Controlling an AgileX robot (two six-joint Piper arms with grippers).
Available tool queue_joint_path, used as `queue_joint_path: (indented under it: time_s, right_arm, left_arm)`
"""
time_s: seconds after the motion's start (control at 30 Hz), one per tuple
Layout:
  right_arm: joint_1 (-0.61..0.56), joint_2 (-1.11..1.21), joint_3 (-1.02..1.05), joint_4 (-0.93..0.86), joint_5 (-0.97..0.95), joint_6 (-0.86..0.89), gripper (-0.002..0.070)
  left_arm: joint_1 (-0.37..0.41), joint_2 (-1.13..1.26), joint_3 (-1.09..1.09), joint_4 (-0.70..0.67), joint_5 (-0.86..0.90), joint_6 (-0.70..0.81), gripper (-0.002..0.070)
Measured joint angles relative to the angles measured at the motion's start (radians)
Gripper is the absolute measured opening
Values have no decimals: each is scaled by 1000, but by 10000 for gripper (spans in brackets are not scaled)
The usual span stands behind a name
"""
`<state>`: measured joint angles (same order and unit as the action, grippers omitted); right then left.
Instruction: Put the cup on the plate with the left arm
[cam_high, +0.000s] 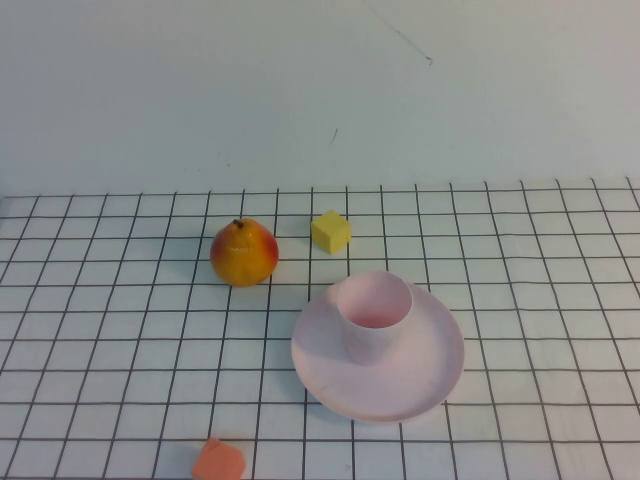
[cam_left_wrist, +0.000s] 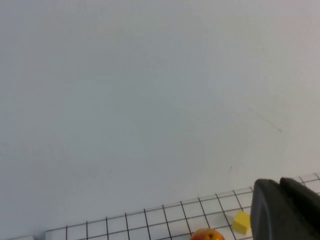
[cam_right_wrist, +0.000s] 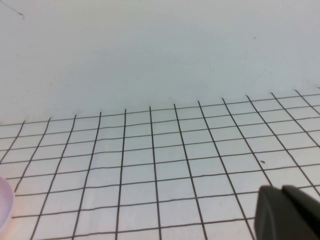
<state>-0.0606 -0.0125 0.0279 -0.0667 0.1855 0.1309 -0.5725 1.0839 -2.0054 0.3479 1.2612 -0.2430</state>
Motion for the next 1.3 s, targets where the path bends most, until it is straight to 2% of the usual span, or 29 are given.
queue_joint_path:
  time_s: [0.1,0.2,0.3,0.4,0.47,0.63,0.83,0.97,1.1,1.3]
  right_arm:
    - [0,0,0,0,0,0,-2]
    - [0,0,0,0,0,0,-2]
    - [0,0,0,0,0,0,-2]
    - [0,0,0,0,0,0,-2]
    - [0,0,0,0,0,0,-2]
    - [0,0,0,0,0,0,-2]
    - [0,0,0,0,2,0,-2]
    - [0,0,0,0,2,-2,-2]
    - [0,0,0,-2,2,-2,-2]
    - [0,0,0,-2,2,-2,-2]
  left_arm:
    - [10,-15,47,-13,-1,-5,-1]
    - [57,-48,115,-59,-6,-23,-1]
    - [143,-112,223,-102,-51,-44,-1]
    - [247,-203,383,-154,-175,-59,-1]
    - [321,-276,530,-194,-301,-62,-1]
    - [445,-490,965,-305,-712,-63,-1]
    - [510,-755,1507,-361,-1277,-63,-1]
    - [530,-909,1790,-362,-1462,-56,-1]
    - [536,-1022,1998,-364,-1498,-64,-1]
    - [544,-1093,2032,-364,-1214,-84,-1]
